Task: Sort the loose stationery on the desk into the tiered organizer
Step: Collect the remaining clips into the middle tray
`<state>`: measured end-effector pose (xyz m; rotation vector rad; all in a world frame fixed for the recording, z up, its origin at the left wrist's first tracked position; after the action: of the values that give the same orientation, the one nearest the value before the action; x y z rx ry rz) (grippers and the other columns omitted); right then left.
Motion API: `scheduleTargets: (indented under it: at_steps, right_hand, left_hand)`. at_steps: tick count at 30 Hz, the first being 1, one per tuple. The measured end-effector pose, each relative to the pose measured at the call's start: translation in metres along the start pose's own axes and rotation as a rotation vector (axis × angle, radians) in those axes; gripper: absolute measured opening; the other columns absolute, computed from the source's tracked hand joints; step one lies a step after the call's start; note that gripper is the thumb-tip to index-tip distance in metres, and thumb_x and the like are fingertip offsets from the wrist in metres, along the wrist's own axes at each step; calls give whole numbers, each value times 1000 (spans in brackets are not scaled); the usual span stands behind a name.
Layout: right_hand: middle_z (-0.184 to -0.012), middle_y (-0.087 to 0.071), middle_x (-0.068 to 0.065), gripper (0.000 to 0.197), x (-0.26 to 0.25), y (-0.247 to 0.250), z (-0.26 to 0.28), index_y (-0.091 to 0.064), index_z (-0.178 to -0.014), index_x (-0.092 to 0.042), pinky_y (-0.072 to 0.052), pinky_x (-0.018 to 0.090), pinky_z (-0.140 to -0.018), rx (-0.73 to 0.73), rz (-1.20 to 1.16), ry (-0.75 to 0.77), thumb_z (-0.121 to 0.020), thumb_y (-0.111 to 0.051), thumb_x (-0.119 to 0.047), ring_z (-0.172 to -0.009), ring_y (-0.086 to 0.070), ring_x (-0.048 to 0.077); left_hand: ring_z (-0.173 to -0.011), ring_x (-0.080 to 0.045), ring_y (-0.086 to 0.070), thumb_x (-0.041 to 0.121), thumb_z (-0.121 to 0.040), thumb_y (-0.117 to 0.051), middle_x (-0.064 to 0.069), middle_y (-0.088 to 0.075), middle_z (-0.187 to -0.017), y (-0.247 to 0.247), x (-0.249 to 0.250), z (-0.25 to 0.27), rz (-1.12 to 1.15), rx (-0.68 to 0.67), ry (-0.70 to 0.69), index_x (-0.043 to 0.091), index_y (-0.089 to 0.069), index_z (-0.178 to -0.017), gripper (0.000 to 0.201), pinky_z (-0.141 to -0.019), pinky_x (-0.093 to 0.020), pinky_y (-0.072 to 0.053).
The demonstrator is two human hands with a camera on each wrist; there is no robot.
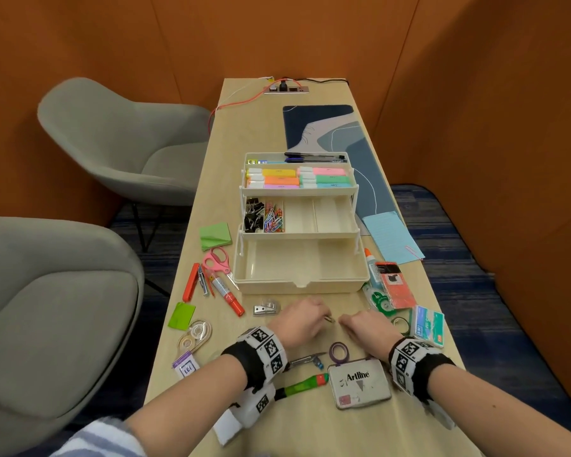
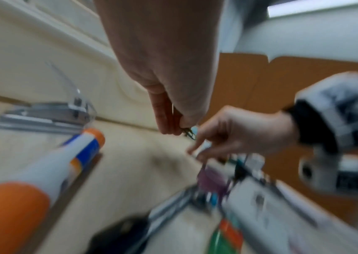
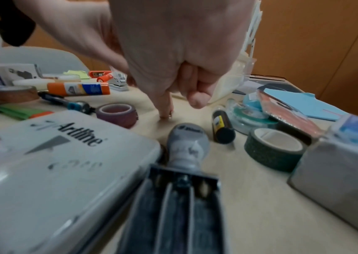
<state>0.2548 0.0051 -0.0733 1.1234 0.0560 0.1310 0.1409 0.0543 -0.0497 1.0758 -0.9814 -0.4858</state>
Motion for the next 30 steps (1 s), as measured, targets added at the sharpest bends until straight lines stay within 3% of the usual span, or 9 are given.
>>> scheduleTargets:
  at_steps: [2,5,7,9,11,16,20,25,30]
  right_hand:
    - [-97,-67,11,19,1,2,-2,-52,-110,-12,-40,34,-65,17,-45,-28,-97,-37,-16,-86,-63,30]
    - [-98,-66,8,19,8,9,-2,-51,-110,-14,-43,30,-67,82,-233,-169,-95,-45,-24,-83,-60,25]
    - [-97,-65,7,20,14,9,0,-51,-103,-13,-44,30,-68,117,-327,-284,-90,-53,-28,-79,-55,21]
    - [-99,-64,8,23,16,4,4,-52,-99,-12,-47,32,-72,95,-317,-343,-89,-55,-32,-85,-58,23]
    - [-102,-63,9,24,13,1,6,-53,-101,-10,-48,33,-73,64,-275,-362,-90,-54,-31,-93,-61,26]
    - [-108,-64,11,16,7,3,3,-54,-107,-8,-51,35,-75,-13,-182,-373,-93,-46,-10,-98,-62,28]
    - [-111,-63,13,20,6,6,-1,-52,-110,-5,-49,33,-75,-74,-164,-315,-93,-42,-4,-100,-62,28]
    - [-118,-62,15,30,0,10,-5,-53,-118,0,-50,35,-84,-174,-21,-238,-92,-37,3,-106,-61,31]
    - [-120,-61,14,30,-6,9,-8,-52,-120,0,-49,34,-85,-194,89,-198,-94,-37,-1,-108,-60,29]
  left_hand:
    - [-96,-16,-58,13,-95,-49,-3,-63,-104,32,-8,5,111,211,43,13,-65,-114,25,-89,-28,-46]
    - [-89,-11,-60,8,-93,-52,-2,-67,-101,92,-33,8,231,526,220,11,-67,-111,23,-85,-23,-48]
    - [-87,-9,-59,7,-93,-52,-1,-67,-103,126,-55,5,275,657,351,9,-65,-112,23,-79,-15,-45]
    - [-82,-9,-58,8,-93,-53,-2,-67,-100,149,-75,-3,271,721,462,8,-64,-110,20,-70,-13,-42]
    - [-80,-11,-58,9,-93,-54,-3,-67,-98,160,-89,-14,221,716,524,8,-64,-107,17,-67,-14,-40]
    - [-89,-28,-64,8,-91,-53,-11,-70,-95,162,-106,-38,113,644,580,8,-66,-101,17,-78,-36,-50]
    - [-93,-28,-60,11,-90,-54,-10,-67,-97,160,-109,-40,29,626,524,9,-67,-96,15,-78,-36,-47]
    - [-100,-21,-51,23,-93,-54,-5,-58,-107,156,-102,-22,-59,651,486,12,-63,-107,20,-84,-32,-44]
    - [-95,-13,-47,20,-93,-52,3,-55,-104,127,-53,13,-37,660,317,17,-61,-106,16,-84,-26,-41]
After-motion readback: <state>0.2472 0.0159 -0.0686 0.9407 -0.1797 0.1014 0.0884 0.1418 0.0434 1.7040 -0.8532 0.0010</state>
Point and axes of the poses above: each hand's wrist, its own z-axis away from the middle knuckle, its own y-axis out of the back of the hand, x = y × z, the point moved 6 cm from there along -z, towards the middle knuckle
